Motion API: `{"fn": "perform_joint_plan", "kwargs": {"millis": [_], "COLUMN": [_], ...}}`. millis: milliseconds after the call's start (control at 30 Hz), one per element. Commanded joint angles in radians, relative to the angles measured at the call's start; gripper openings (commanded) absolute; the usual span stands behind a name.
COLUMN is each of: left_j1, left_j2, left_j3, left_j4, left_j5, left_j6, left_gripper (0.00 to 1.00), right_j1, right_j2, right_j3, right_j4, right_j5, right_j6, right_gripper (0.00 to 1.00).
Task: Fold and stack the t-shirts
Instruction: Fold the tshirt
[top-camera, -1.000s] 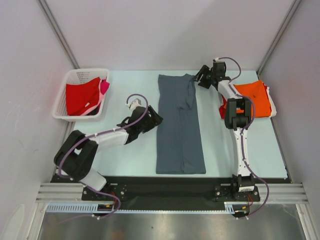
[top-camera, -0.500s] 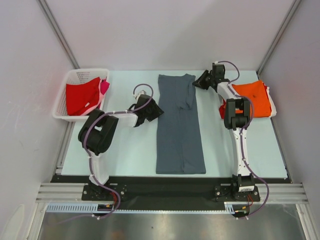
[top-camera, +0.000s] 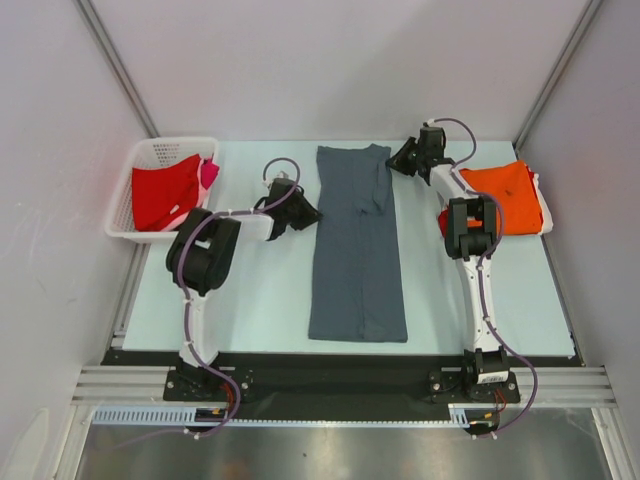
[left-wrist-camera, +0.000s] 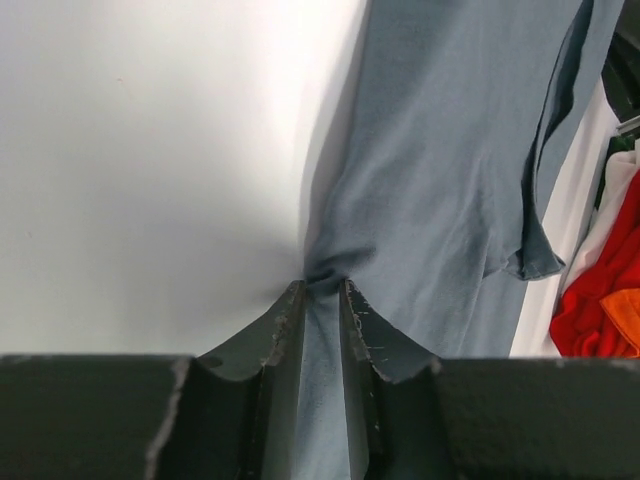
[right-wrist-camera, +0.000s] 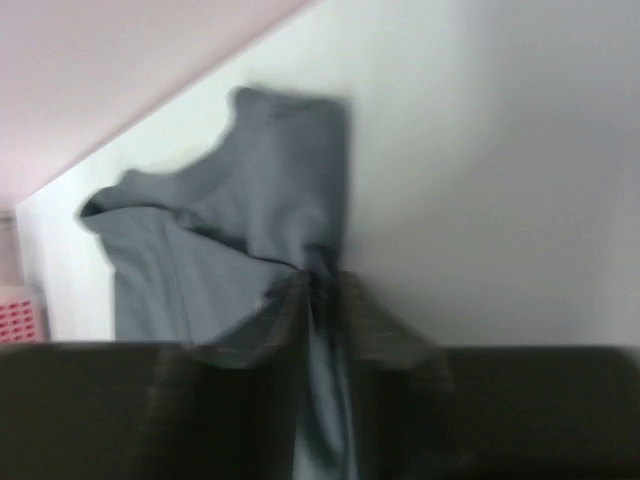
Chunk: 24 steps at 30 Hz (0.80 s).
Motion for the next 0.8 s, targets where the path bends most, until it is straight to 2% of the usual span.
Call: {"fn": "perform_joint_plan", "kwargs": {"millis": [0, 33, 67, 167, 233, 300, 367, 400, 433, 533, 600, 767], "left_j1": [0.015, 0.014, 0.008, 0.009, 0.009, 0.009, 0.009, 0.008, 0.008, 0.006, 0.005, 0.002], "left_j2": [-0.012, -0.024, -0.039, -0.107, -0.163, -0.208, -0.3, -0.338, -0.373, -0.498, -0.579, -0.731], "left_j3": [-0.012, -0.029, -0.07, -0.143, -0.195, -0.223, -0.25, -0.296, -0.324, -0.431, -0.491, -0.592], "left_j4": [-0.028, -0.026, -0.024, -0.011, -0.006, -0.04, -0.058, -0.054, -0.046, -0.035, -0.064, -0.156], "left_j5": [-0.01, -0.015, -0.026, -0.055, -0.085, -0.127, -0.142, -0.147, -0.145, -0.116, -0.086, -0.026], "left_j6": [0.024, 0.022, 0.022, 0.011, 0.033, 0.078, 0.122, 0.154, 0.162, 0.18, 0.198, 0.237], "left_gripper": [0.25, 0.25, 0.25, 0.26, 0.3, 0.33, 0.41, 0.46, 0.55, 0.64, 0.68, 0.76], "right_j1": [0.0, 0.001, 0.001, 0.003, 0.001, 0.001, 0.005, 0.009, 0.015, 0.052, 0.086, 0.135], "right_j2": [0.009, 0.002, -0.02, -0.075, -0.167, -0.247, -0.386, -0.441, -0.534, -0.732, -0.82, -1.107], "right_j3": [0.048, 0.042, 0.036, -0.013, -0.086, -0.246, -0.356, -0.486, -0.548, -0.819, -0.929, -1.389], "right_j4": [0.031, 0.027, 0.02, -0.015, -0.015, 0.025, 0.049, 0.071, 0.086, 0.111, 0.08, 0.105], "right_j5": [0.047, 0.045, 0.045, 0.042, 0.044, 0.047, 0.053, 0.062, 0.062, 0.104, 0.148, 0.136], "right_j6": [-0.033, -0.036, -0.048, -0.066, -0.07, -0.076, -0.088, -0.083, -0.079, -0.067, -0.067, -0.05], "right_gripper": [0.31, 0.4, 0.43, 0.46, 0.48, 0.52, 0.54, 0.55, 0.55, 0.54, 0.51, 0.48]}}
